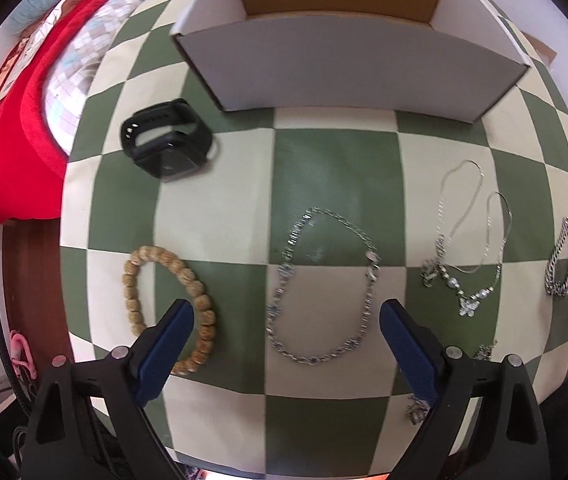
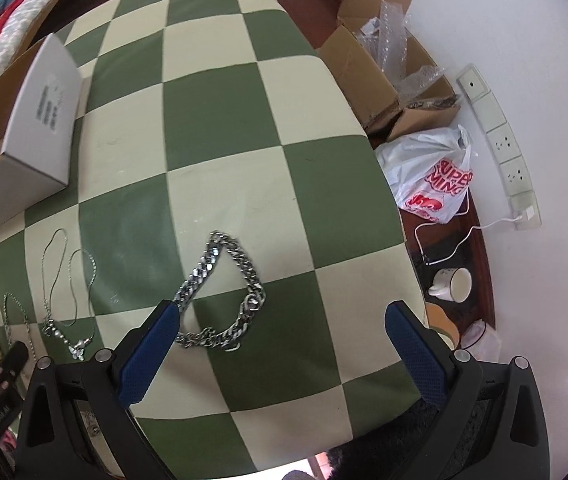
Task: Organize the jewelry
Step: 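Grasp the thick silver curb chain with the right tool while the left tool grasps a thin silver chain, then carry both chains into the white box and open both tools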
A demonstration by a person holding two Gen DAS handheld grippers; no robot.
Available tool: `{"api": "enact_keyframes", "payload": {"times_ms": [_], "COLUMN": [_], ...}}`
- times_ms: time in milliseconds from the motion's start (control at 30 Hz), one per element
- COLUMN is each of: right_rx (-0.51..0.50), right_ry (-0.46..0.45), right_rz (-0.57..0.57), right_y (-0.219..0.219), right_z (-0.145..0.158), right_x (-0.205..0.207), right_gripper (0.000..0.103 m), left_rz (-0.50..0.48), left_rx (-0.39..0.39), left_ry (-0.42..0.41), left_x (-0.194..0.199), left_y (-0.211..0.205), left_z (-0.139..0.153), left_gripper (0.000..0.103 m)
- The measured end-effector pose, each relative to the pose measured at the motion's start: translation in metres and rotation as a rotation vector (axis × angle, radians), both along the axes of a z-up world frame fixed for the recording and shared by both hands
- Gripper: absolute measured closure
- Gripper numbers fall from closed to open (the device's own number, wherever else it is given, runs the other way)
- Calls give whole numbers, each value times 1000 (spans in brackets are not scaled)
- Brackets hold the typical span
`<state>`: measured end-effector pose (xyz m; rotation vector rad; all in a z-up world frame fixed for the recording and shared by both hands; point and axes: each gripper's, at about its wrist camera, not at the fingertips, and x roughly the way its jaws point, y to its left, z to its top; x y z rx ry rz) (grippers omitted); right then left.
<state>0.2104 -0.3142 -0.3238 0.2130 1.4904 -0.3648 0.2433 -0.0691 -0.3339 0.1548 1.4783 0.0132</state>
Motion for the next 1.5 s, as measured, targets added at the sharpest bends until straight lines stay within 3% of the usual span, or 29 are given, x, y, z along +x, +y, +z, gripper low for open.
{"api": "enact_keyframes", "payload": {"times_ms": [67,133,267,367,433,533,633,700,1000,1267,1500], "right_rx": [10,16,25,65,90,89,81,72,143,219,282], "right_ry": [0,0,2,-12,-30,-50,-66,-73,-117,-229,-301], "right_rz": [-16,-28,-43,-64,-76,-50,-11,14,3,-12,8], "right_y": [-4,-10,-16,-18,-19,-13,-1,7,10,2,-2], "right_z": [-2,-6,-17,-22,-22,-19,-15,-12,-2,44,86], "right_x": [-2,-4,-7,-10,-12,-11,-10,-9,-17,-27,-26], "right_gripper": [0,1,13,18,24,38,66,95,95,95,95], "left_rz": [4,13,33,46,56,54,51,61,73,86,40], "left_rx": [-7,-10,-30,-70,-104,-101,-104,-118,-172,-219,-211], "left_ry": [4,6,4,-2,-12,-18,-19,-32,-80,-168,-239], "left_x": [-1,-3,-3,-1,-2,-1,1,-1,-7,-14,-4], "left_y": [-1,-4,-9,-11,-11,-12,-13,-11,7,27,10], "left_z": [-3,-5,-6,-5,-3,-3,-2,3,55,109,149], "left_gripper": [10,18,24,43,74,97,99,103,103,103,103]}}
